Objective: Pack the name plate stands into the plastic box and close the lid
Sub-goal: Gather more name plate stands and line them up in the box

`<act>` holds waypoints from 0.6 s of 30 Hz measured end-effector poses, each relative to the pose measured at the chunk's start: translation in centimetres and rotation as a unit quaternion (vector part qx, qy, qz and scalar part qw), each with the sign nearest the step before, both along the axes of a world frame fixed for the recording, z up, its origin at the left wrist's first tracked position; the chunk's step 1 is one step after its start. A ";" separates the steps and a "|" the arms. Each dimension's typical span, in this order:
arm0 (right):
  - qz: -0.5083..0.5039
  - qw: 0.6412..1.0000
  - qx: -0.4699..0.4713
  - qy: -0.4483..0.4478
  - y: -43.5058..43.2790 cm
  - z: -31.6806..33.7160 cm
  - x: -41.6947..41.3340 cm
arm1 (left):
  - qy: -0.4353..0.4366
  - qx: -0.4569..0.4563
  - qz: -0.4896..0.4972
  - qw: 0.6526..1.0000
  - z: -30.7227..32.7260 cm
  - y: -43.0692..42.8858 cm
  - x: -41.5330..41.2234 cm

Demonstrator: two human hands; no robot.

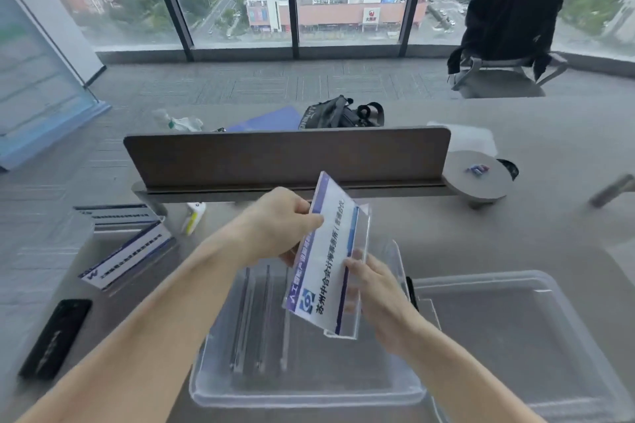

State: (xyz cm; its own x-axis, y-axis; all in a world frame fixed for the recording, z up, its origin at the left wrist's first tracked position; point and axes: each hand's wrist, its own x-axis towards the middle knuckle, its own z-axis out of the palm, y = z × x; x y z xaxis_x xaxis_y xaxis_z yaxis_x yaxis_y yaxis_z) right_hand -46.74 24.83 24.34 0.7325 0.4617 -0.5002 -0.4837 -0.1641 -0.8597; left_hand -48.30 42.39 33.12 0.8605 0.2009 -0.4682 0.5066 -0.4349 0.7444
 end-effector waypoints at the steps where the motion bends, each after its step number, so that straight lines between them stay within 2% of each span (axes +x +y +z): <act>1: 0.019 1.000 -0.023 0.005 -0.4 -1.5 -0.2 | 0.023 -0.007 0.008 1.000 -1.7 -0.3 -0.4; 7: 0.085 0.980 -0.179 0.027 -0.7 -10.7 -0.2 | 0.115 -0.027 0.039 0.992 -12.0 -1.2 -2.6; 11: 0.087 0.967 -0.234 0.049 0.8 -17.6 1.2 | 0.141 0.012 0.023 0.990 -18.1 -1.2 -1.7; 14: 0.086 0.959 -0.267 0.030 2.3 -19.7 1.4 | 0.144 0.070 0.000 0.987 -22.7 -1.1 -0.9; 18: 0.148 0.947 -0.282 -0.033 3.9 -22.1 1.0 | 0.129 0.200 -0.035 0.971 -26.3 -1.8 -0.7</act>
